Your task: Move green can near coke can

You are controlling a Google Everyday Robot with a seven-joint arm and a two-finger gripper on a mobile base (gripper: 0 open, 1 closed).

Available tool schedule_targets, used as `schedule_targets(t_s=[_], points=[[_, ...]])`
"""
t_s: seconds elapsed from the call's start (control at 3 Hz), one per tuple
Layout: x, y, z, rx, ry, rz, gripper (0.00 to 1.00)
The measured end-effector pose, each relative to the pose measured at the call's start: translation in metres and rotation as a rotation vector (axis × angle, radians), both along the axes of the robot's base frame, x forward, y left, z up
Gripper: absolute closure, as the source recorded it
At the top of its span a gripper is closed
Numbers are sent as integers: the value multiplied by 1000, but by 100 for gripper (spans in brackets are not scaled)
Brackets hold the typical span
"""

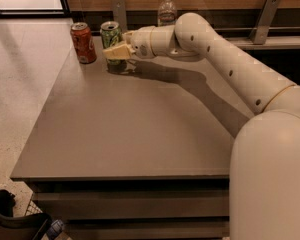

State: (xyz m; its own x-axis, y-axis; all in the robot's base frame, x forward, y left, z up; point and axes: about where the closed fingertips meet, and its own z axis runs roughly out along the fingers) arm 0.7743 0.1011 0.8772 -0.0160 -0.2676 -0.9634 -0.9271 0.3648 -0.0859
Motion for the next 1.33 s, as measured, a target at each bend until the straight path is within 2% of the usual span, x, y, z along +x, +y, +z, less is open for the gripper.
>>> schedule_targets(t_s=[0.33,0.67,1.0,1.33], points=[[0,2,-10,-30,-9,-19,100],[-1,5,-13,-33,-7,-18,87],[-1,8,-15,-33,-5,-14,62],[-2,12,-16,-32,-3,-8,32]])
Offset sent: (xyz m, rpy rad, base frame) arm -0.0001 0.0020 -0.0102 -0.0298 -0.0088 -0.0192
